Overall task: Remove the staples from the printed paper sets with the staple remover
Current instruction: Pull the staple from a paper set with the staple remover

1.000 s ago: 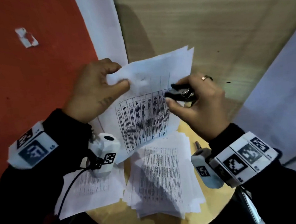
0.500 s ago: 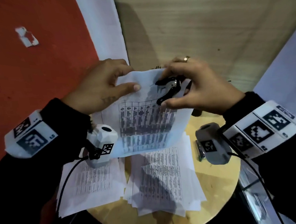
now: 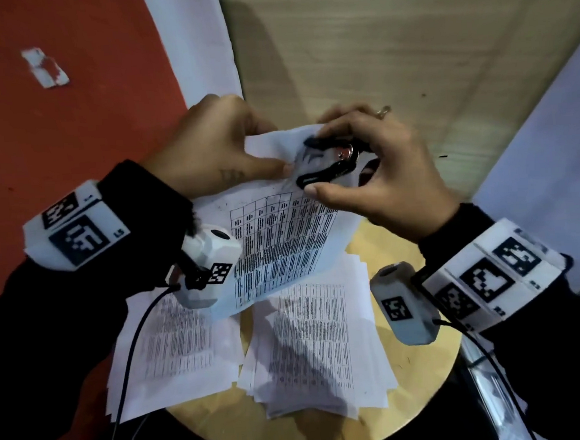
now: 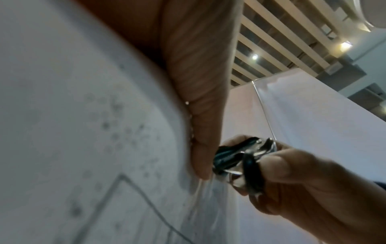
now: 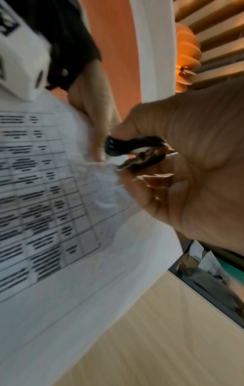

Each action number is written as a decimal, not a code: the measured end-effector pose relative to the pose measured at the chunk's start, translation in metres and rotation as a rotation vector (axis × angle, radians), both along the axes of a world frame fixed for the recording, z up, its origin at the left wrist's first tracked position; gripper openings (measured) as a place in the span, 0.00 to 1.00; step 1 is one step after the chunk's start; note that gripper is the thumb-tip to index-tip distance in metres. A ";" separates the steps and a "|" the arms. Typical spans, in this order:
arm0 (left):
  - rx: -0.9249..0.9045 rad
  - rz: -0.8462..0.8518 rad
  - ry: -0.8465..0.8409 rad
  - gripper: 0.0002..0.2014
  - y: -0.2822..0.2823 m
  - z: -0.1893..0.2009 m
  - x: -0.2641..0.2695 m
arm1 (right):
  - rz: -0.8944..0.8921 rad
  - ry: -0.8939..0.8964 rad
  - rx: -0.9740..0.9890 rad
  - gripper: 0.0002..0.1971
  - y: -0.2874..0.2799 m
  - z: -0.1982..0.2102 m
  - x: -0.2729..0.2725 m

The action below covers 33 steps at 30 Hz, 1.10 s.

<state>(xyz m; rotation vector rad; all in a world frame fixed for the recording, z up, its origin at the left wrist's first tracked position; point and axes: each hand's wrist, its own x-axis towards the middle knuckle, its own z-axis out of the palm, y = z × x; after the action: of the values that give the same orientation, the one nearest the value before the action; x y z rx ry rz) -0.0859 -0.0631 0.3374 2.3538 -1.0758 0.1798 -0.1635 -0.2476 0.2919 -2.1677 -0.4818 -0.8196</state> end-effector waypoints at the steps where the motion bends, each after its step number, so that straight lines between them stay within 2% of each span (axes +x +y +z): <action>1: -0.014 -0.003 0.025 0.19 0.000 0.001 0.000 | -0.049 -0.083 -0.028 0.20 0.002 -0.003 -0.001; 5: -0.084 -0.064 0.177 0.24 0.000 0.003 -0.001 | -0.122 -0.243 -0.184 0.20 0.005 -0.008 -0.005; 8: -0.079 -0.094 0.257 0.21 0.000 0.004 -0.003 | -0.112 -0.262 -0.241 0.20 0.000 -0.007 -0.003; 12: -0.077 -0.091 0.254 0.21 0.001 0.005 -0.006 | -0.072 -0.254 -0.275 0.19 -0.002 -0.005 -0.004; 16: -0.056 -0.075 0.243 0.31 0.000 0.005 -0.007 | -0.060 -0.286 -0.301 0.17 -0.001 -0.004 -0.006; 18: -0.043 -0.071 0.238 0.33 -0.001 0.006 -0.008 | -0.068 -0.311 -0.311 0.15 0.000 -0.005 -0.006; 23: -0.074 -0.083 0.236 0.32 -0.002 0.006 -0.011 | -0.087 -0.364 -0.338 0.13 0.000 -0.004 -0.006; 26: -0.066 -0.100 0.248 0.27 -0.003 0.006 -0.012 | -0.087 -0.376 -0.348 0.13 0.000 -0.004 -0.005; 30: -0.049 -0.112 0.256 0.30 -0.001 0.005 -0.013 | -0.104 -0.425 -0.408 0.11 0.002 -0.004 -0.003; 33: -0.044 -0.112 0.278 0.28 -0.001 0.006 -0.013 | -0.114 -0.453 -0.439 0.10 0.004 -0.005 -0.001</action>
<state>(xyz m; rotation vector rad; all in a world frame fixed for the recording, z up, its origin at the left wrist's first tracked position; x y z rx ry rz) -0.0993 -0.0638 0.3432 2.1927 -1.0495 -0.1596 -0.1645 -0.2438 0.2868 -2.4184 -0.8339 -1.3870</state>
